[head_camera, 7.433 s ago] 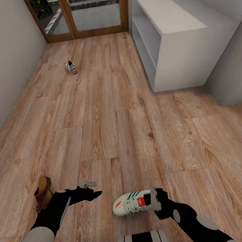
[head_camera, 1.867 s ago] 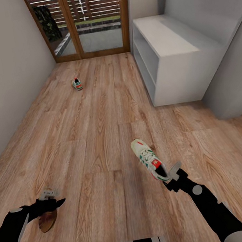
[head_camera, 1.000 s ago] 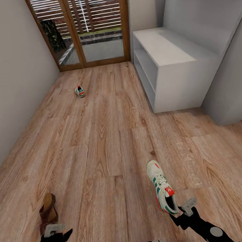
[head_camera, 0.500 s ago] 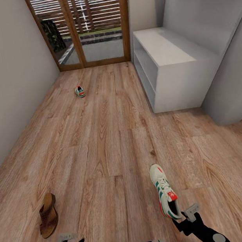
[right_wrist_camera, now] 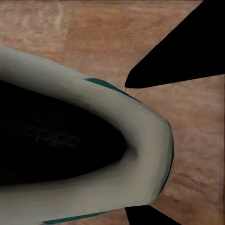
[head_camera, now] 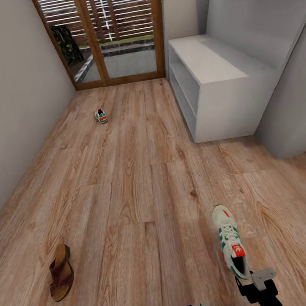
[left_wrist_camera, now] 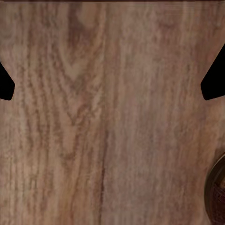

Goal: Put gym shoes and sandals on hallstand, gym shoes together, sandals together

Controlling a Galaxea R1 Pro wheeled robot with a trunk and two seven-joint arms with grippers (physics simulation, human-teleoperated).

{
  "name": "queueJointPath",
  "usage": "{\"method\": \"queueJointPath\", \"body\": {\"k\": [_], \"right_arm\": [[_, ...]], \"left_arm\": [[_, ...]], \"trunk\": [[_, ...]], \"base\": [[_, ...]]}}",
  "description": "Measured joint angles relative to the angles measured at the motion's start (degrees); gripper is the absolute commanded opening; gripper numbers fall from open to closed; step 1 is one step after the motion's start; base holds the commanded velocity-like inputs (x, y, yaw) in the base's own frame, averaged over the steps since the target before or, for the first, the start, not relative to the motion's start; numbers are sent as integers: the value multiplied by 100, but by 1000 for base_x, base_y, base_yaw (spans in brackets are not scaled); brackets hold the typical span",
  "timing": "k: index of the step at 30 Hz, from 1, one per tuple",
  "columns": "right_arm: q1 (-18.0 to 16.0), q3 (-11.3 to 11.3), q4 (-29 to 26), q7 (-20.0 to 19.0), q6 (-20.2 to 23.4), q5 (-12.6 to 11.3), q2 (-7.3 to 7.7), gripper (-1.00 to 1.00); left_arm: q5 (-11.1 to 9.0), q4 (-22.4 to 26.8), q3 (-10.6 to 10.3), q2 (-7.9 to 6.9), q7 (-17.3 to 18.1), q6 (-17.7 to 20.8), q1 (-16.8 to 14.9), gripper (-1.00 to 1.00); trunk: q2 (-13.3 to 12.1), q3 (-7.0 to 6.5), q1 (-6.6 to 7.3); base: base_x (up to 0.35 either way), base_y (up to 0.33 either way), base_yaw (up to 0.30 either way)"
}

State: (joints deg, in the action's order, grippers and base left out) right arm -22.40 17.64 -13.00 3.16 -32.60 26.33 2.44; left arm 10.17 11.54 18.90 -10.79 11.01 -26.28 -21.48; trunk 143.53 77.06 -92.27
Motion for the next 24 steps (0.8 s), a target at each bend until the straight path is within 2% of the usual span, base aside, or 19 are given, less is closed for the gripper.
{"method": "queueJointPath", "body": {"k": [6,19,24], "right_arm": [[20,-4,97,334,-113,6,45,-100],[29,-21,313,396,-116,16,4,-100],[29,-22,321,397,-117,15,4,-100]], "left_arm": [[-10,4,2,-3,-32,-38,92,100],[-11,-3,2,5,-39,-43,113,100],[-12,-6,3,9,-39,-43,113,100]], "trunk": [[0,0,0],[0,-6,0],[-5,-132,11]], "base": [[0,0,0],[0,0,0],[0,0,0]]}}
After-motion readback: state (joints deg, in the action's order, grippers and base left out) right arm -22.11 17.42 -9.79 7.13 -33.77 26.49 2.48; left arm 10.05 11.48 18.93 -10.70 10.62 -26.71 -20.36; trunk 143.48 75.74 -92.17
